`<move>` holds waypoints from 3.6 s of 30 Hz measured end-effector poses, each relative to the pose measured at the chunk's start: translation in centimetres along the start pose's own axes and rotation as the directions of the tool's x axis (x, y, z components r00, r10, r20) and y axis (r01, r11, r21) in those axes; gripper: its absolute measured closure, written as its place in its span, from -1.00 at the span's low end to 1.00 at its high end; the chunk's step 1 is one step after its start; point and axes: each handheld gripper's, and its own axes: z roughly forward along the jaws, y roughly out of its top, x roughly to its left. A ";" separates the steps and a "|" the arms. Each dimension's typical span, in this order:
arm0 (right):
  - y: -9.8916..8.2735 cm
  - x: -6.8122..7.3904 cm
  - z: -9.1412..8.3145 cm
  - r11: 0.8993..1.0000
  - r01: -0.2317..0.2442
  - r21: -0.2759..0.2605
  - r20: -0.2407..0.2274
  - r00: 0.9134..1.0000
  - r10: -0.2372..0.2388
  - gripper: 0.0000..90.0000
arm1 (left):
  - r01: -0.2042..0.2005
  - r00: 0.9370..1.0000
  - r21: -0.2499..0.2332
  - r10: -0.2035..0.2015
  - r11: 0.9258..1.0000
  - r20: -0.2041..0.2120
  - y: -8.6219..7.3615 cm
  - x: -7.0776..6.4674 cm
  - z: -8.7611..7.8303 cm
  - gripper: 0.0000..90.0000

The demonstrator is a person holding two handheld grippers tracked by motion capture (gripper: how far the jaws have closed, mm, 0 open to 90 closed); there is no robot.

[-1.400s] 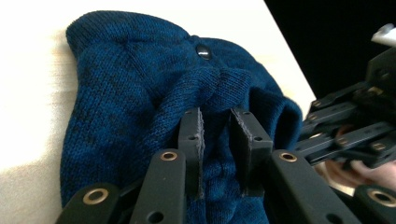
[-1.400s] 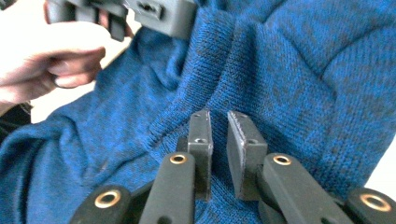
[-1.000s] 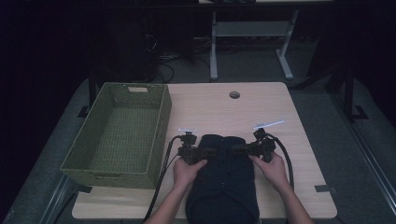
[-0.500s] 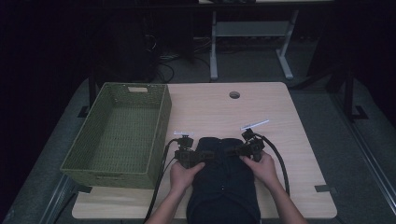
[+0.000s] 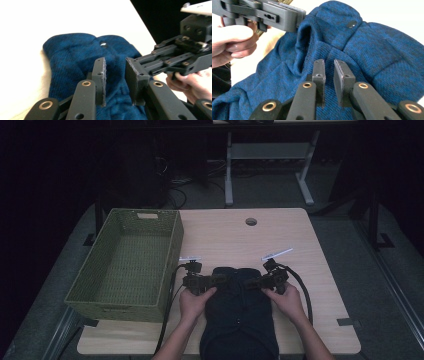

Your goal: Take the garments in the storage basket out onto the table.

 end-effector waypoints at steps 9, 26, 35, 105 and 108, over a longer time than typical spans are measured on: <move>-1.5 -0.8 0.3 0.999 -0.033 0.005 -0.003 0.999 0.033 0.75 | 0.009 1.000 0.032 -0.009 0.999 -0.013 -0.3 0.4 1.0 0.55; -0.9 -0.8 -1.3 0.999 -0.030 -0.031 0.020 0.999 0.031 0.63 | -0.028 0.999 -0.026 0.027 0.999 -0.022 1.3 -0.1 -0.5 0.49; -0.5 -1.4 -2.8 0.998 -0.047 -0.052 0.035 0.998 0.049 0.56 | 0.001 0.999 -0.032 -0.002 1.000 -0.046 1.8 1.0 -0.5 0.43; -1.0 -3.7 -3.1 0.987 -0.157 -0.026 0.103 0.982 0.159 0.35 | 0.049 0.990 0.044 -0.043 0.998 -0.137 0.7 2.5 -0.3 0.29; -0.9 -3.7 -2.9 0.987 -0.159 -0.018 0.103 0.982 0.160 0.37 | 0.056 0.991 0.050 -0.049 0.997 -0.126 0.7 2.5 -0.1 0.33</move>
